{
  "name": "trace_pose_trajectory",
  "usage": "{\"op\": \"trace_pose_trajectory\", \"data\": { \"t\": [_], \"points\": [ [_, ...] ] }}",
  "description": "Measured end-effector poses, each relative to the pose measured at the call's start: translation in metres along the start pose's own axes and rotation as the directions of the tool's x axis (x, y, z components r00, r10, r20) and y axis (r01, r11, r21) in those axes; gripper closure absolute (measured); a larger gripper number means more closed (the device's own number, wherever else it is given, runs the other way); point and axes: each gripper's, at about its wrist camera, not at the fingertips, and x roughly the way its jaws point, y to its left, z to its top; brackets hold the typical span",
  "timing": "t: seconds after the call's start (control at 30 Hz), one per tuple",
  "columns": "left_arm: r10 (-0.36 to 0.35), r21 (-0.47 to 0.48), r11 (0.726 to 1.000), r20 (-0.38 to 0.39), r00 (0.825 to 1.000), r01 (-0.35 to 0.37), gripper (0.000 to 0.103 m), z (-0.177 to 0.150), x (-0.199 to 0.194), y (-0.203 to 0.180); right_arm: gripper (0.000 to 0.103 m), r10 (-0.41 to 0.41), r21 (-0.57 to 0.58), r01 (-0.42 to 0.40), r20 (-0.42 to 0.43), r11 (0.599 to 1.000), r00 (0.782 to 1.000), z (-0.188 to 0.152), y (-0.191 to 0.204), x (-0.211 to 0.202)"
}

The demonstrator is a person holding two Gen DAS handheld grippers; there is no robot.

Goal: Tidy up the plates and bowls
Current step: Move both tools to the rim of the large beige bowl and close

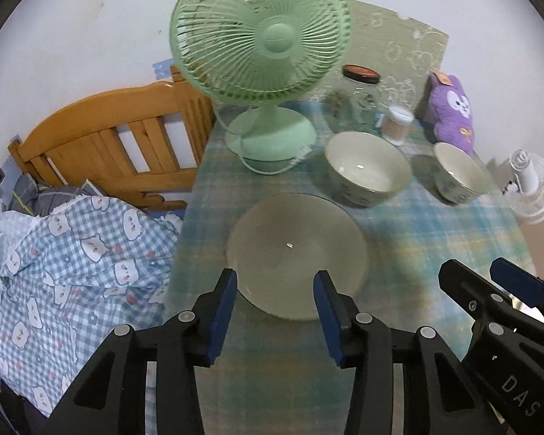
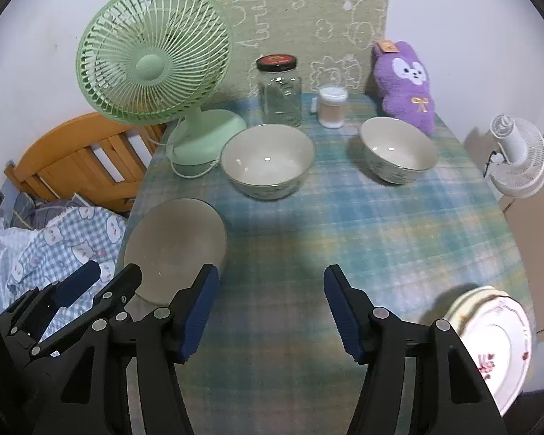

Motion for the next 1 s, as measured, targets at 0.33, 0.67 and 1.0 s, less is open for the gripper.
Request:
{"op": "trace_pose_trajectory", "data": {
  "t": [0.33, 0.67, 1.0],
  "points": [
    [0.031, 0.016, 0.999, -0.032, 0.999, -0.030, 0.061, 0.012, 0.050, 0.021, 0.049, -0.009, 0.001, 0.009, -0.041, 1.000, 0.999, 0.010, 0.025, 0.056],
    [0.024, 0.015, 1.000, -0.083, 0.996, -0.023, 0.070, 0.014, 0.090, 0.030, 0.073, 0.009, 0.008, -0.009, -0.100, 1.000, 0.995, 0.016, 0.036, 0.104],
    [-0.038, -0.026, 0.999, -0.119, 0.992, 0.035, 0.087, 0.014, 0.101, 0.034, 0.090, 0.057, 0.006, -0.057, -0.142, 0.998, 0.988, 0.017, 0.039, 0.118]
  ]
}}
